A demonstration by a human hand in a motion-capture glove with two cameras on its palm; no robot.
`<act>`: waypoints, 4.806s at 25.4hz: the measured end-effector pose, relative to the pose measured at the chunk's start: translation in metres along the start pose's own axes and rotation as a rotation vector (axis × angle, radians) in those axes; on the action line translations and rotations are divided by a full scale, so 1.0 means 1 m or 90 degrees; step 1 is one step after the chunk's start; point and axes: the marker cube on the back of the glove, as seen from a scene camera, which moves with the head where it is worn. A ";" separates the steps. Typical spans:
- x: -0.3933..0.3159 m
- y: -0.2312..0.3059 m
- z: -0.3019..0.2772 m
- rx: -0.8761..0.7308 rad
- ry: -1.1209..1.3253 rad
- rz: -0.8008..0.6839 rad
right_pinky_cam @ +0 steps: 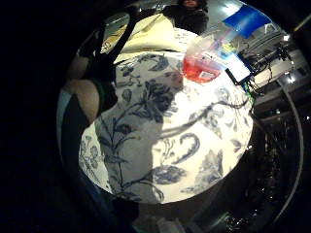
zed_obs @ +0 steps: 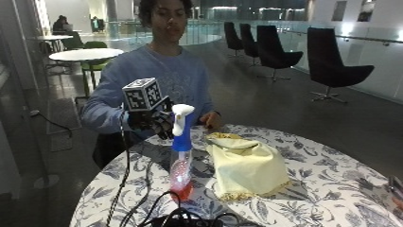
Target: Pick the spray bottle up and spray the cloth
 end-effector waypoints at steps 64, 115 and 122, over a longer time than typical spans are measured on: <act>0.074 -0.096 -0.006 -0.043 -0.655 0.190; -0.104 -0.182 -0.031 0.075 -0.736 -0.081; -0.184 -0.279 0.013 0.111 -0.709 -0.148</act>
